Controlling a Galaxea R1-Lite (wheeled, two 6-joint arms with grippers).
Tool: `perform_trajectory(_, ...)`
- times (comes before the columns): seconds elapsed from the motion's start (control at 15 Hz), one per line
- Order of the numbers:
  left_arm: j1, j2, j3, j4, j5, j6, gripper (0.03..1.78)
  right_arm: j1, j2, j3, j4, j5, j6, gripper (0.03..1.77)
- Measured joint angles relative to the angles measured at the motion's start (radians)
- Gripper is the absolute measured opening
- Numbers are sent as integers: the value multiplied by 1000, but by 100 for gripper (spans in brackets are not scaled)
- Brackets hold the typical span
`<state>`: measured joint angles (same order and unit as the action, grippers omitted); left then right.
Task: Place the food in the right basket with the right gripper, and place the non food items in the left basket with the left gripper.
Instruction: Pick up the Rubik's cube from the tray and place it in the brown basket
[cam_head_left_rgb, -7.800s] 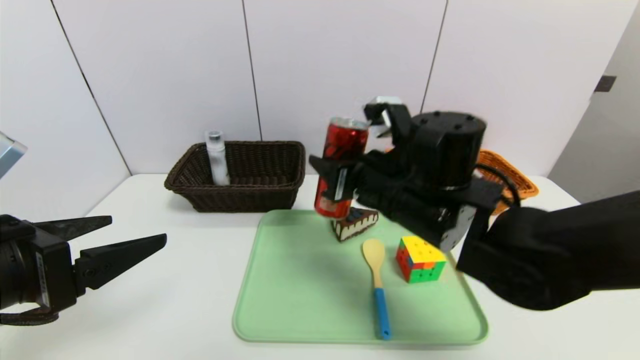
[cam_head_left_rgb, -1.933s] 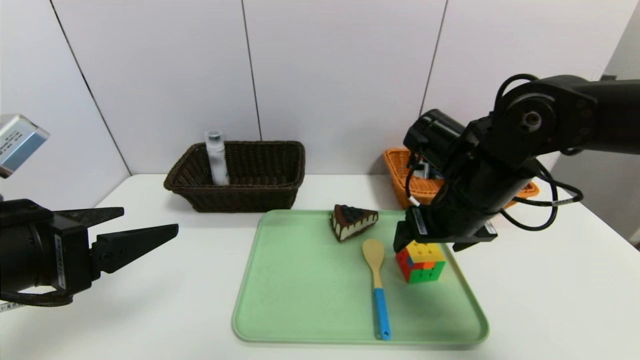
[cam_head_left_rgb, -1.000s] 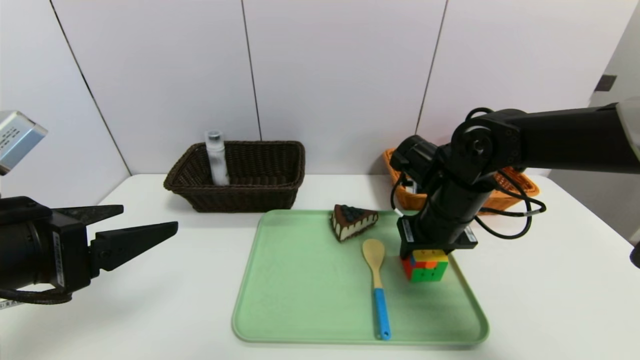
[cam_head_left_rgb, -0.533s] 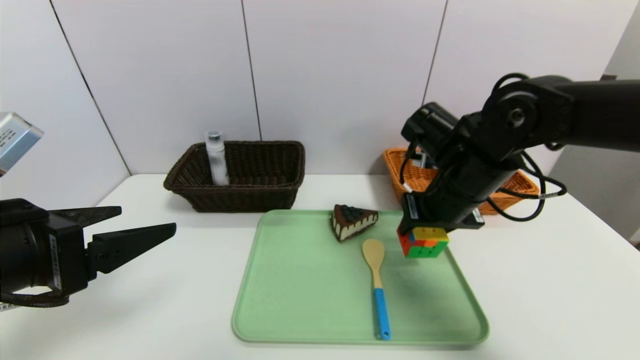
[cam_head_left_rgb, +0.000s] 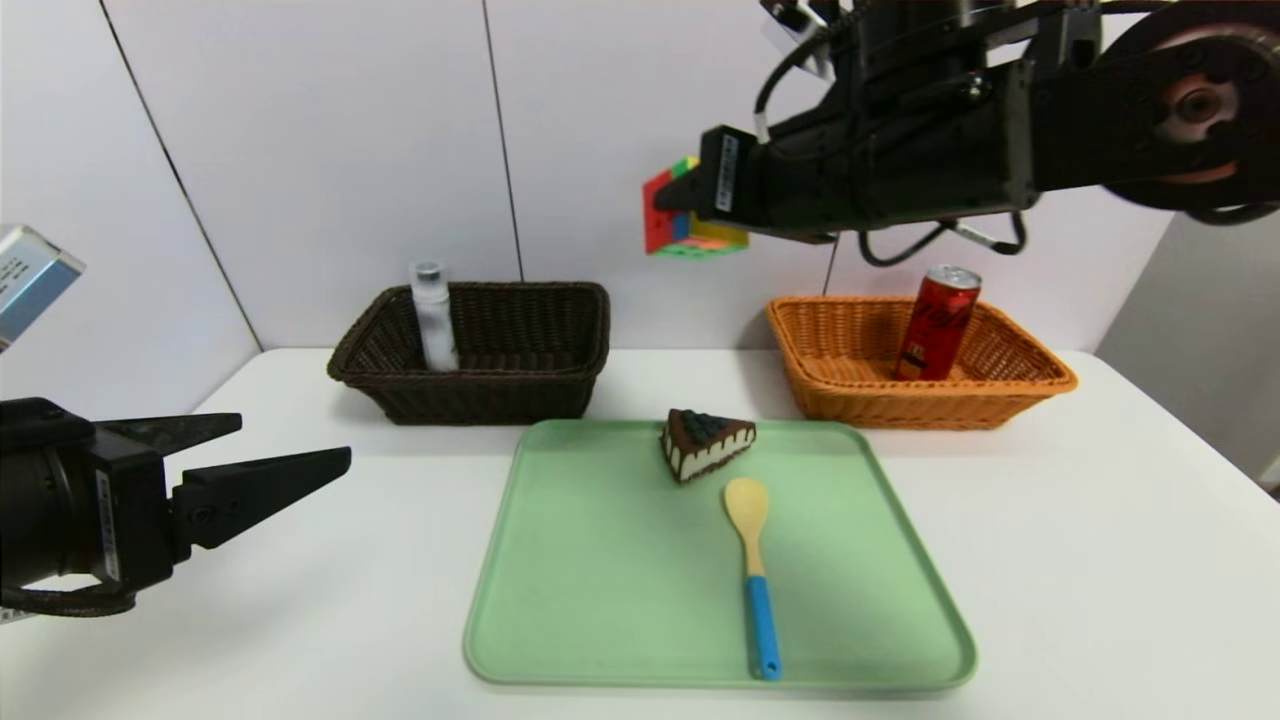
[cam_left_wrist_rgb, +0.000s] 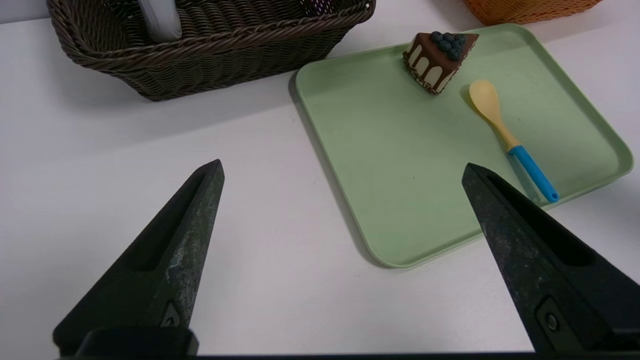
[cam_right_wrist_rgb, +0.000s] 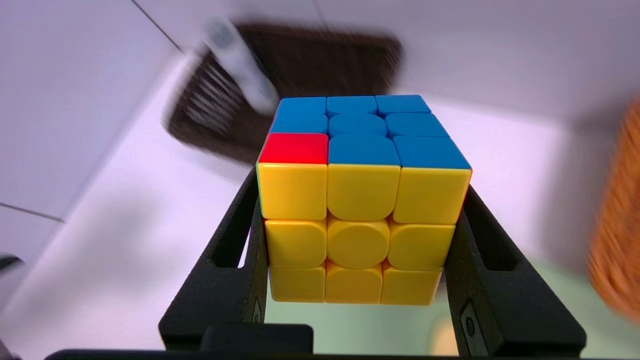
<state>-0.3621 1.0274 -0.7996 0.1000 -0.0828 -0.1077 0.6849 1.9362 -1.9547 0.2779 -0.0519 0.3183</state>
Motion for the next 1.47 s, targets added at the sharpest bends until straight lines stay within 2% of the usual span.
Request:
perform_trajectory(0.13,0,0,-2,-6,1,-1,169,30,75,0,-239,2,-31,95)
perform_trajectory(0.27,0,1,-2,-25,1,-12,169,39,158,0,-422,-2,-52,95)
perform_trajectory(0.73,0,-3,18,-31,-2,-16,169,49,413,-1,-753,-7,-61,95)
perform_trajectory(1.13,-1,-36,74,-27,-6,-9,169,43,523,-1,-835,-1,-63,95)
perform_trajectory(1.47,-6,-46,79,-25,-6,-6,169,33,553,-7,-844,8,-70,95)
